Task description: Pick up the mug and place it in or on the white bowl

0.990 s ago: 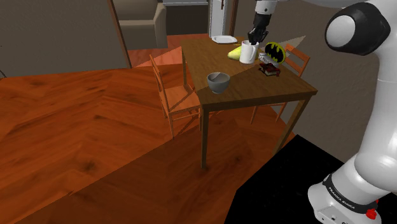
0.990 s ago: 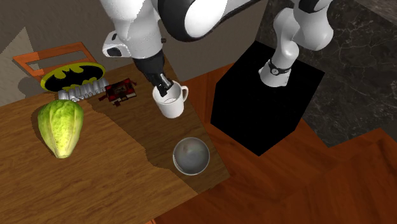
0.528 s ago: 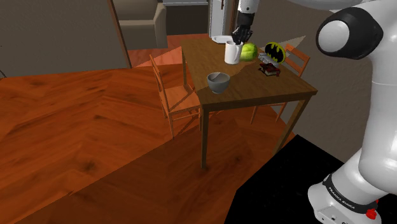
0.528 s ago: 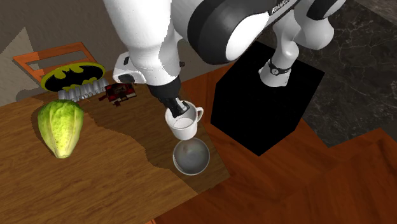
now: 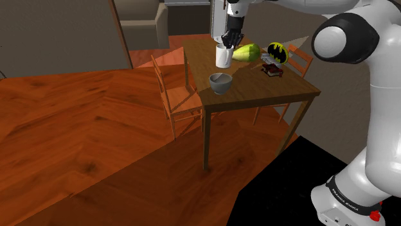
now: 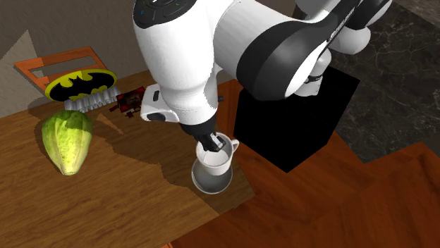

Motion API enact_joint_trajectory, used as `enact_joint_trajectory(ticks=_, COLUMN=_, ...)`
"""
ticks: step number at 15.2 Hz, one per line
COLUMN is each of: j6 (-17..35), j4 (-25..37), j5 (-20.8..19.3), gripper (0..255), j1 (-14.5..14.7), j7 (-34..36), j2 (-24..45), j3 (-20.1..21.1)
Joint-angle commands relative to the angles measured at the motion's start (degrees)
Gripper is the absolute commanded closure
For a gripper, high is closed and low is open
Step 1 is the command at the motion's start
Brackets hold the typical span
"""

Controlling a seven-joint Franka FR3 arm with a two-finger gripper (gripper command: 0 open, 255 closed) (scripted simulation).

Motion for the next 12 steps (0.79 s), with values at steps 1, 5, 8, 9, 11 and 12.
enact_joint_trajectory(ticks=1, j6=1.9, j4=-2.2, j5=-0.1, gripper=255, j1=0.3, j7=0.0, j2=-0.4, j3=0.0)
enact_joint_trajectory(ticks=5, j6=5.3, j4=-6.3, j5=-0.1, gripper=255, j1=0.7, j7=-0.3, j2=-1.0, j3=0.0)
enact_joint_trajectory(ticks=8, j6=7.7, j4=-9.0, j5=-0.1, gripper=255, j1=1.0, j7=-0.5, j2=-1.2, j3=0.0)
enact_joint_trajectory(ticks=9, j6=8.5, j4=-9.8, j5=-0.1, gripper=255, j1=1.0, j7=-0.6, j2=-1.3, j3=0.0)
enact_joint_trajectory(ticks=11, j6=10.1, j4=-11.4, j5=-0.1, gripper=255, j1=1.1, j7=-0.8, j2=-1.3, j3=0.0)
enact_joint_trajectory(ticks=12, j6=10.8, j4=-12.1, j5=-0.1, gripper=255, j1=1.2, j7=-0.8, j2=-1.3, j3=0.1)
